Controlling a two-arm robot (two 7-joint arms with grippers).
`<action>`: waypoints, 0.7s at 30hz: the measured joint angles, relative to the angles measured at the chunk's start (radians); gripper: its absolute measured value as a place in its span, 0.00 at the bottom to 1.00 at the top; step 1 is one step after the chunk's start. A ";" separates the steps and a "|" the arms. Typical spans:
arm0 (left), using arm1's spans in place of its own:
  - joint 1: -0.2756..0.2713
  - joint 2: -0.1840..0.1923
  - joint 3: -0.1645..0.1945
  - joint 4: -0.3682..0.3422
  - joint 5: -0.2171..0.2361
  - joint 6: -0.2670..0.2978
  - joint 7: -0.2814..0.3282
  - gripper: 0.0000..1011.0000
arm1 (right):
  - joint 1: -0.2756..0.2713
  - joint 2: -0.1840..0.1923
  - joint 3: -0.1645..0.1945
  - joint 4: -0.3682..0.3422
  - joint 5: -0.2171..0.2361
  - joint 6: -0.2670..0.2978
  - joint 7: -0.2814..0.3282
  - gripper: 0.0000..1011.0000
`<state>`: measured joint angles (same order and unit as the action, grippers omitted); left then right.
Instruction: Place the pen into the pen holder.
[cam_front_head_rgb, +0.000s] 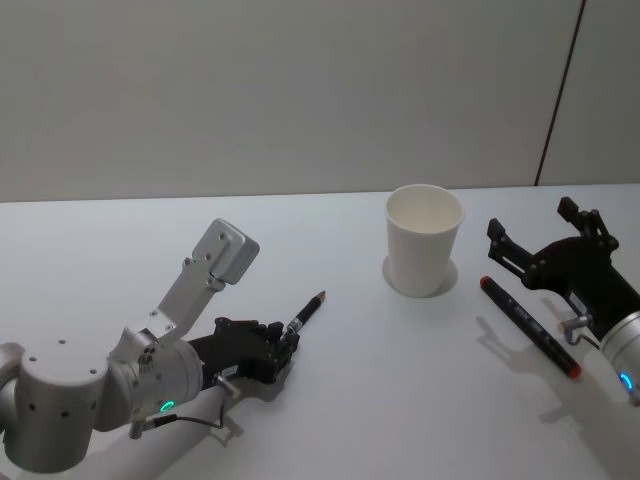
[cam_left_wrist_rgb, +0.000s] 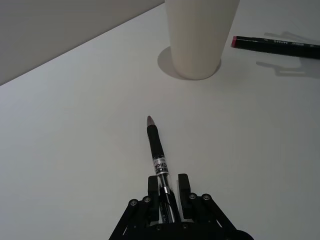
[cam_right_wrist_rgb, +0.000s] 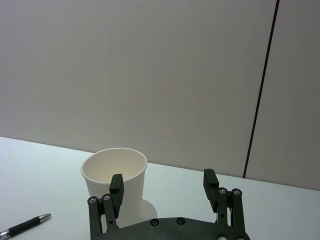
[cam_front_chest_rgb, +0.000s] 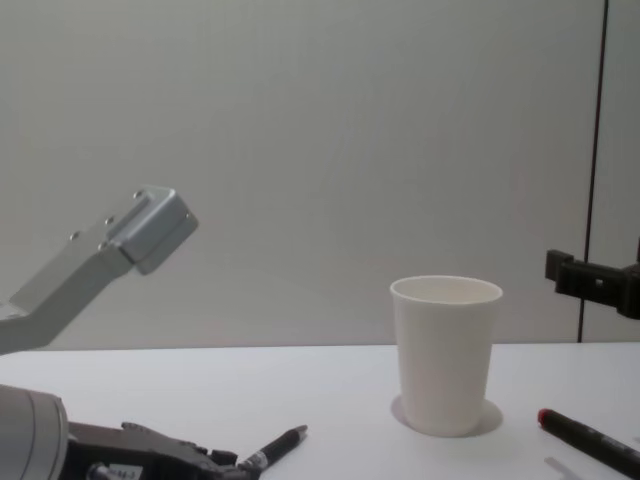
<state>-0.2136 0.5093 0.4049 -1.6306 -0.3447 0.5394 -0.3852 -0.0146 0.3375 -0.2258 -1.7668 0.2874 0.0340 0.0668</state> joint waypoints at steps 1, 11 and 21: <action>0.000 0.000 0.000 0.000 0.001 0.001 0.000 0.24 | 0.000 0.000 0.000 0.000 0.000 0.000 0.000 0.99; 0.000 0.000 -0.001 -0.003 0.009 0.003 0.020 0.14 | 0.000 0.000 0.000 0.000 0.000 0.000 0.000 0.99; 0.013 0.007 -0.011 -0.024 0.005 -0.042 0.073 0.14 | 0.000 0.000 0.000 0.000 0.000 0.000 0.000 0.99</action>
<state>-0.2011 0.5161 0.3941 -1.6546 -0.3397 0.4972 -0.3127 -0.0146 0.3374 -0.2258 -1.7668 0.2873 0.0340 0.0667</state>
